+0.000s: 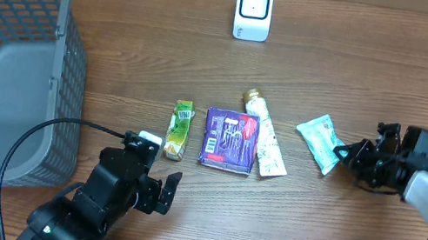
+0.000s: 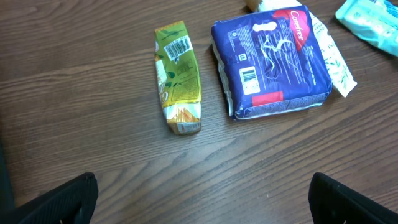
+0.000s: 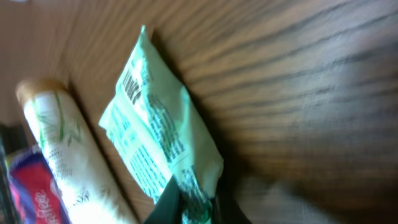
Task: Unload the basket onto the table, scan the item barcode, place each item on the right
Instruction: 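Close the right gripper on the mint-green packet's end, then lift the packet with the right gripper toward the white scanner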
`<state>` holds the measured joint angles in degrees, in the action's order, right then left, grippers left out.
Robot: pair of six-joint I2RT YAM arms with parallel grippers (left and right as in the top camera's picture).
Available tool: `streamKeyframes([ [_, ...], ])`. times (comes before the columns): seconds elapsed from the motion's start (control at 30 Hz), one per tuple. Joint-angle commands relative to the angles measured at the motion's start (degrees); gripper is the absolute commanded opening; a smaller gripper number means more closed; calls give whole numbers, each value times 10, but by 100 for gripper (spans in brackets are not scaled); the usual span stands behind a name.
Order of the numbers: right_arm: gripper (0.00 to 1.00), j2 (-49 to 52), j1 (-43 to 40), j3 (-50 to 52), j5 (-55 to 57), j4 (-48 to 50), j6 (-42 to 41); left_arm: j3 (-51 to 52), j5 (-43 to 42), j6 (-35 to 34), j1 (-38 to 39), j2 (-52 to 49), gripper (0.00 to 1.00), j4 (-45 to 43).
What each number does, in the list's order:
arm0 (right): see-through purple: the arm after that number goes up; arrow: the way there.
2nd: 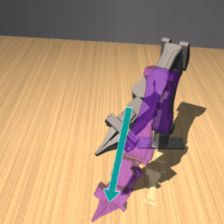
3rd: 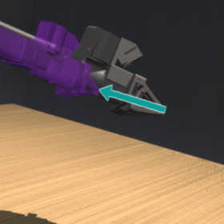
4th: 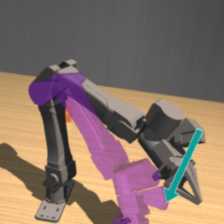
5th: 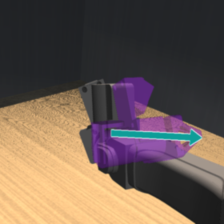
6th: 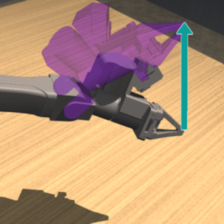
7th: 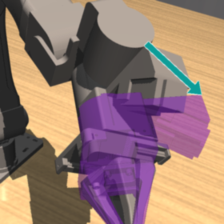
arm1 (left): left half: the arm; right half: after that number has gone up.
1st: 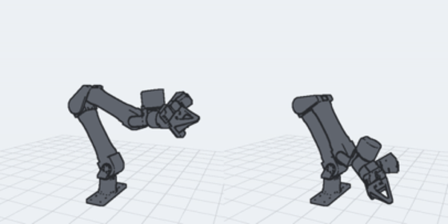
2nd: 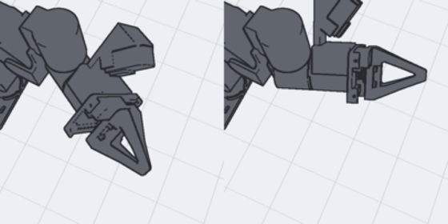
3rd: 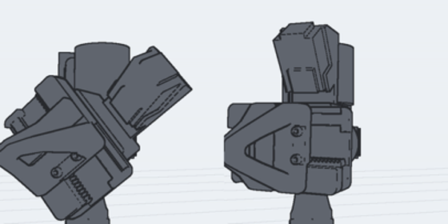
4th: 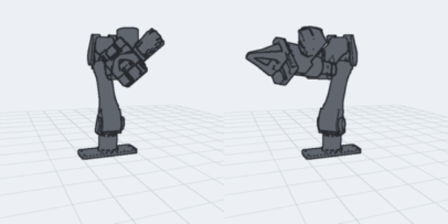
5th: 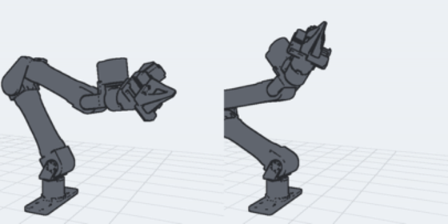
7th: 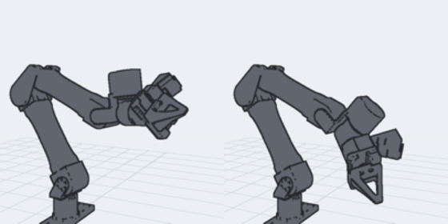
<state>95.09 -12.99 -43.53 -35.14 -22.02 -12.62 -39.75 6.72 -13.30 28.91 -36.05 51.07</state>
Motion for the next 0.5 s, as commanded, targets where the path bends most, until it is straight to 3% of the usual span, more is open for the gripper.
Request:
streamKeyframes([
  [0.0,4,1,2,-82,-27,-71,83,2,8,9,5,2,100,-1],
  [0.27,4,0,2,-265,-38,-313,210,2,8,9,5,2,100,-1],
  [0.47,4,-5,6,-386,-100,-435,314,2,8,9,5,2,100,-1],
])
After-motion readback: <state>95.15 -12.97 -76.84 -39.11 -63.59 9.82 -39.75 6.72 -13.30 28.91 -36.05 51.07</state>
